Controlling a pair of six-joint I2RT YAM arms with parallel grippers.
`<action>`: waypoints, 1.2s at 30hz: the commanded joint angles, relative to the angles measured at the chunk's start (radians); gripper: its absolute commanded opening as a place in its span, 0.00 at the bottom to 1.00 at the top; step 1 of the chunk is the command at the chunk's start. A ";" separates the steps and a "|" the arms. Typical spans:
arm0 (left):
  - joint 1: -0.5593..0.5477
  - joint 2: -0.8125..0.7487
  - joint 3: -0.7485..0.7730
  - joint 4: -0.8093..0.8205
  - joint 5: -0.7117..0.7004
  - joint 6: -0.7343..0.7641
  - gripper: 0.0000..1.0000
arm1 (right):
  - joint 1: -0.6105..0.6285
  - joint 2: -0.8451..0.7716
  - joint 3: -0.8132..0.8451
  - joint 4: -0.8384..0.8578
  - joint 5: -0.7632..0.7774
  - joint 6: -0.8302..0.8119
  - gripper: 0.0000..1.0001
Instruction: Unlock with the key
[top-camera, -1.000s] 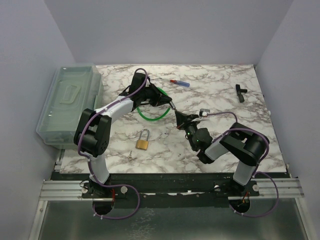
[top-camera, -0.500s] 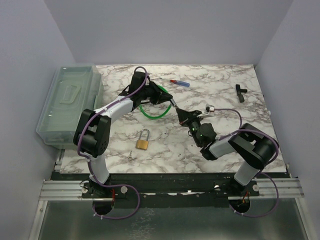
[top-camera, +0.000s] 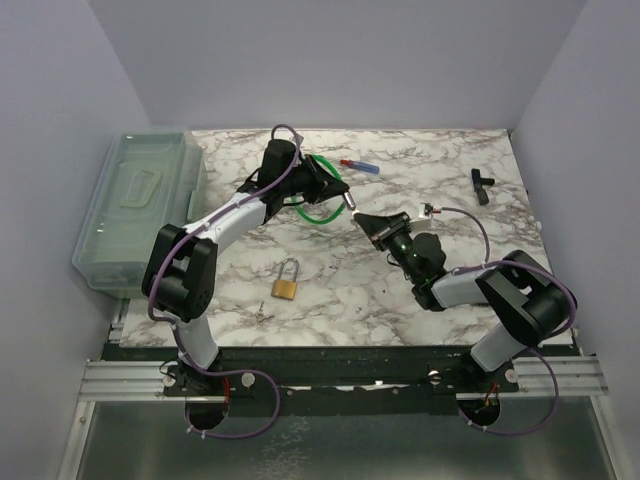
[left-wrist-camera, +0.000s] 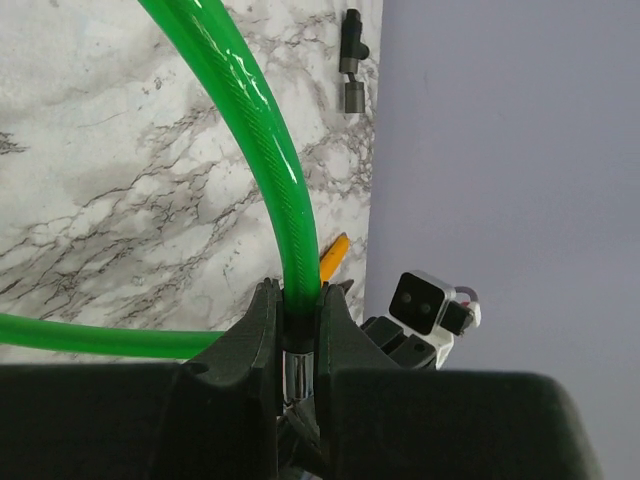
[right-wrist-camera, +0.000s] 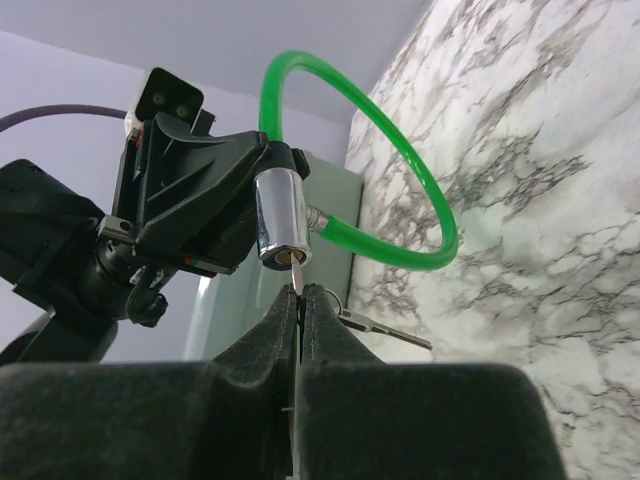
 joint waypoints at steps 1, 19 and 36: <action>-0.111 -0.088 0.020 -0.024 0.185 0.056 0.00 | -0.041 -0.013 0.023 0.066 -0.068 0.145 0.00; -0.150 -0.174 0.051 -0.017 0.270 0.199 0.00 | -0.212 0.029 -0.013 0.388 -0.383 0.519 0.01; -0.182 -0.252 -0.006 0.091 0.336 0.276 0.00 | -0.215 -0.017 0.034 0.550 -0.512 0.730 0.01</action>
